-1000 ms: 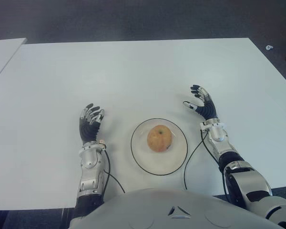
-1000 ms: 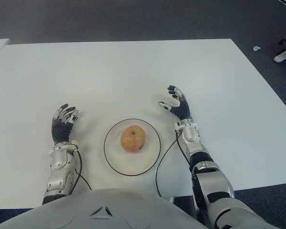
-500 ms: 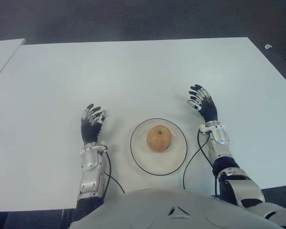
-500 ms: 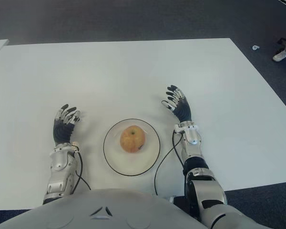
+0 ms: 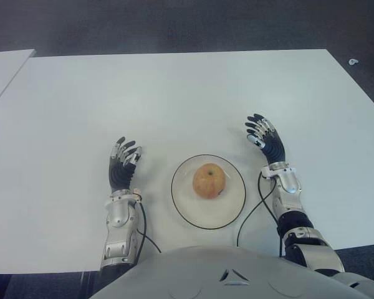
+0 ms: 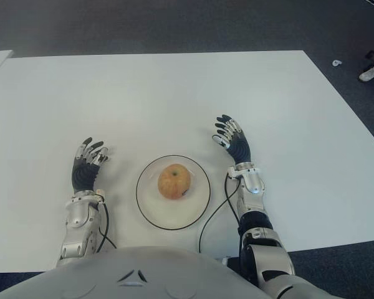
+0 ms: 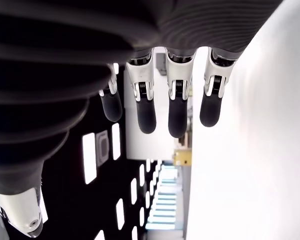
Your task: Put the apples into the plate.
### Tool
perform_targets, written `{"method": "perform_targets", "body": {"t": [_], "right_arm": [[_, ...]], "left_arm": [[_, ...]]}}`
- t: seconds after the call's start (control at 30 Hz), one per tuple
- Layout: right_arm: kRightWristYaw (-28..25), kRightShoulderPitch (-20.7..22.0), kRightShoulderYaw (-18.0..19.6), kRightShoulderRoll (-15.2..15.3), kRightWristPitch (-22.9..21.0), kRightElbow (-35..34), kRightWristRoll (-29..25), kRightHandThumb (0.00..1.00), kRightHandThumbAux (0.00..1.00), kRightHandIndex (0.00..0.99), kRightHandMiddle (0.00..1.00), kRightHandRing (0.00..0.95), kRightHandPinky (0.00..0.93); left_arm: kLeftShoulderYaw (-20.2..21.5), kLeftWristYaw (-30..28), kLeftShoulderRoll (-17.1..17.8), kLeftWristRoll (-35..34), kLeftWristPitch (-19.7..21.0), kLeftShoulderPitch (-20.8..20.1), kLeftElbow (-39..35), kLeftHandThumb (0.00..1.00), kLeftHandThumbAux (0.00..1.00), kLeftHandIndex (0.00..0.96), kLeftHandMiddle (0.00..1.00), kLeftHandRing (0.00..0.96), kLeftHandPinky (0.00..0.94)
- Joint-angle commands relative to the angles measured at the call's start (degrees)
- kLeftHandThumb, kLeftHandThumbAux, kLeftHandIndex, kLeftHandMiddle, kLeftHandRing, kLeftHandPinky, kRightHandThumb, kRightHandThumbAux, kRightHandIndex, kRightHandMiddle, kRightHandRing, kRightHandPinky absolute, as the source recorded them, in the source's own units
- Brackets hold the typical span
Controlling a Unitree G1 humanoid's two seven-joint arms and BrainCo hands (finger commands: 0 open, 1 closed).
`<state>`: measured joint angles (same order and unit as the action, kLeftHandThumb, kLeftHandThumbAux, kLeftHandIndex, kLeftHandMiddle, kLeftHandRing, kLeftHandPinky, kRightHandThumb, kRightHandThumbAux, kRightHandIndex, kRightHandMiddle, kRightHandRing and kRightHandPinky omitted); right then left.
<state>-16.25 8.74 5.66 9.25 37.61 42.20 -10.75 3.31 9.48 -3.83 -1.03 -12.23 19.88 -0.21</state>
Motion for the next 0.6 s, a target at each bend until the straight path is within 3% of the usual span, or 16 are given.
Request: {"method": "perform_targets", "body": {"t": [0.03, 0.5, 0.6], "right_arm": [[0.2, -7.8, 0.3, -3.0, -2.4, 0.9, -0.4, 0.481, 0.635, 0.156, 0.227, 0.232, 0.284], [-0.5, -11.2, 0.2, -3.7, -3.0, -4.0, 0.1, 0.463, 0.644, 0.144, 0.213, 0.228, 0.284], [-0.1, -11.6, 0.2, -4.1, -1.4, -4.5, 0.5, 0.467, 0.643, 0.141, 0.211, 0.228, 0.285]], "left_arm": [[-0.8, -1.6, 0.0, 0.2, -0.1, 2.0, 0.1, 0.313, 0.616, 0.147, 0.246, 0.321, 0.355], [-1.0, -5.3, 0.5, -0.1, -4.9, 2.3, 1.4, 0.276, 0.594, 0.132, 0.254, 0.337, 0.37], [-1.1, -5.2, 0.7, 1.0, -7.0, 2.2, 2.0, 0.273, 0.596, 0.133, 0.251, 0.334, 0.363]]}}
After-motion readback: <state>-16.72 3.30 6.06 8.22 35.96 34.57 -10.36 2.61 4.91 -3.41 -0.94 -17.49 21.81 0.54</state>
